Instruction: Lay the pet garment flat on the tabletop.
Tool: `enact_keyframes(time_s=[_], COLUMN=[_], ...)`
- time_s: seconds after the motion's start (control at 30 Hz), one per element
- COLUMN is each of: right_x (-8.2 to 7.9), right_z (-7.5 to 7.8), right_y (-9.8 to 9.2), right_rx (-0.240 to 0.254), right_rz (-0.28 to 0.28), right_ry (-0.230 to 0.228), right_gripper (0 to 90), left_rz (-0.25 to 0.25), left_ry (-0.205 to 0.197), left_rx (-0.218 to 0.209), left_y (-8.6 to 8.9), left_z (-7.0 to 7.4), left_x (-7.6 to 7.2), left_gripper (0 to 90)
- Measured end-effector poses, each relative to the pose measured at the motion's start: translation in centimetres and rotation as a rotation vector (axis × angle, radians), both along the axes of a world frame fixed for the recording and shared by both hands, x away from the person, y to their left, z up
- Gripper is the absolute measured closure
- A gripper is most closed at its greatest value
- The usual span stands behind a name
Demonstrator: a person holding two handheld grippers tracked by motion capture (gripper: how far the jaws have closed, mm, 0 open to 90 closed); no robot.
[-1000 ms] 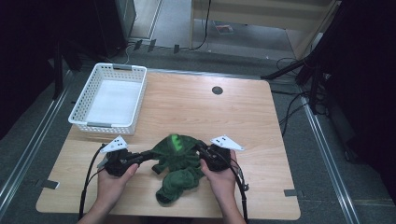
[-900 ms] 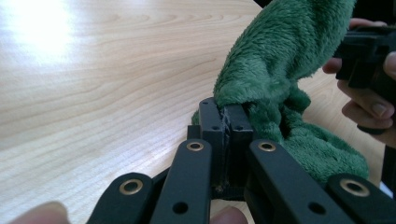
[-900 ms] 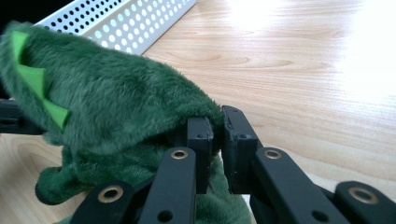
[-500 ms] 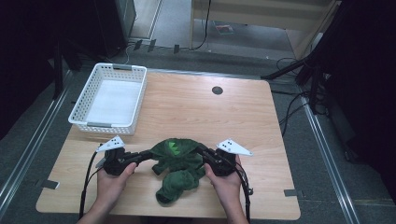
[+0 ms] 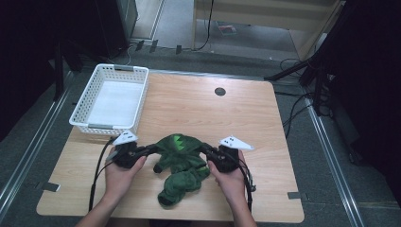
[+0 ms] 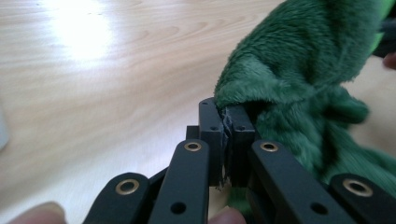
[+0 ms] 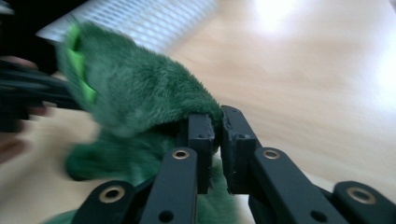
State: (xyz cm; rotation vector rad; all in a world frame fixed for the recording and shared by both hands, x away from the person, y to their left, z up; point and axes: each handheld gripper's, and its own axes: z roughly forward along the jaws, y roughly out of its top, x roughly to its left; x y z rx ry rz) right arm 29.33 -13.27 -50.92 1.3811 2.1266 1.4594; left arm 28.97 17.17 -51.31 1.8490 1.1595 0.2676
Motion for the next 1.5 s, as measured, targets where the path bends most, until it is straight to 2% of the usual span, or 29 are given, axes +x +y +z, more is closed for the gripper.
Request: enact_keyframes(time_s=[0.07,0.1,0.13,0.17,0.2,0.3,0.4,0.5,0.53,0.57,0.6,0.63,0.67,0.73,0.77,0.8,0.87,0.93,1.0,1.07,1.1,1.17,1.2,1.23,1.27,1.3,1.33,1.4,1.5], right_x=[1.7,2.8,2.8,3.3,3.1,2.7,1.9,1.2,0.9,0.8,0.8,0.9,0.9,0.8,0.7,0.7,0.5,0.0,-0.1,0.1,1.0,1.5,3.3,3.3,4.2,5.8,6.4,6.9,7.4], right_z=[-1.1,-1.7,-1.7,-1.7,-1.5,-1.0,-0.2,0.5,0.4,0.1,-0.4,-1.1,-1.1,-2.4,-3.2,-3.2,-3.9,-3.5,-3.1,-1.3,0.3,0.8,1.8,1.8,2.0,1.8,1.4,0.9,-0.9], right_y=[-0.5,-1.1,-1.1,-2.2,-2.9,-4.2,-5.1,-4.0,-2.4,-1.7,-0.7,0.3,0.3,1.0,0.6,0.6,-0.2,-1.0,-1.0,-1.0,-0.3,0.1,1.4,1.4,2.0,3.3,3.9,4.3,4.6], right_rx=[-0.002,-0.039,-0.039,-0.057,-0.041,-0.02,-0.011,-0.01,-0.025,-0.041,-0.065,-0.116,-0.116,-0.177,-0.163,-0.163,-0.165,-0.157,-0.137,-0.079,-0.046,-0.038,-0.033,-0.033,-0.027,-0.055,-0.09,-0.116,-0.156], right_rz=[-0.081,-0.164,-0.164,-0.224,-0.231,-0.223,-0.206,-0.183,-0.126,-0.097,-0.061,-0.017,-0.017,0.004,0.008,0.008,0.01,0.041,0.053,0.054,0.026,0.012,-0.036,-0.036,-0.052,-0.05,-0.054,-0.056,-0.053], right_ry=[0.051,0.069,0.069,0.076,0.064,0.04,0.019,-0.019,-0.048,-0.05,-0.045,-0.029,-0.029,0.0,0.044,0.044,0.084,0.11,0.098,0.038,-0.01,-0.024,-0.057,-0.057,-0.054,-0.027,-0.016,0.0,0.071], right_gripper=[75.7,56.5,56.5,51.2,49.3,48.5,48.6,51.2,54.0,55.3,56.5,58.0,58.0,60.0,62.6,62.6,63.6,60.7,59.8,60.1,64.4,66.9,74.6,74.6,76.2,78.5,79.6,80.8,82.5], left_rz=[0.042,0.093,0.093,0.121,0.143,0.165,0.138,0.096,0.05,0.032,0.032,-0.002,-0.017,-0.06,-0.079,-0.092,-0.121,-0.158,-0.16,-0.134,-0.106,-0.036,0.001,0.038,0.058,0.068,0.07,0.069,0.04], left_ry=[0.027,0.018,0.018,0.012,0.002,-0.025,-0.035,-0.052,-0.041,-0.035,-0.035,-0.016,0.003,0.032,0.036,0.037,0.045,0.052,0.041,0.016,0.006,-0.011,-0.013,-0.018,-0.013,-0.008,-0.006,0.019,0.063], left_rx=[0.023,0.042,0.042,0.053,0.069,0.085,0.084,0.079,0.073,0.079,0.079,0.096,0.101,0.15,0.168,0.177,0.188,0.178,0.171,0.108,0.073,0.013,-0.008,-0.013,-0.021,-0.025,-0.017,0.026,0.042], left_y=[-1.0,-1.2,-1.2,-1.1,-0.7,0.0,-0.4,-2.2,-3.3,-3.9,-3.9,-4.5,-4.8,-5.4,-5.4,-5.4,-5.0,-4.6,-4.5,-4.1,-3.9,-3.7,-3.8,-4.0,-4.3,-4.6,-5.0,-5.8,-6.5], left_z=[0.0,0.3,0.3,0.5,0.6,0.5,0.2,0.0,-0.4,-0.7,-0.7,-1.1,-1.4,-2.2,-2.4,-2.6,-2.8,-3.0,-2.8,-2.4,-2.0,-1.2,-0.7,-0.3,0.1,0.4,0.5,0.3,-1.1], left_x=[1.6,2.4,2.4,2.5,2.5,2.0,1.7,1.7,1.8,1.9,1.9,2.0,2.0,1.7,1.4,1.1,0.5,0.1,0.1,0.5,0.9,1.8,2.3,2.9,3.5,4.1,4.7,6.0,7.1], left_gripper=[81.6,71.5,66.7,59.1,54.0,50.9,49.8,50.0,50.2,50.6,51.8,53.0,53.0,56.3,58.7,58.7,60.8,59.9,55.7,54.1,51.9,52.2,55.3,55.3,57.2,60.1,61.1,62.0,67.5])
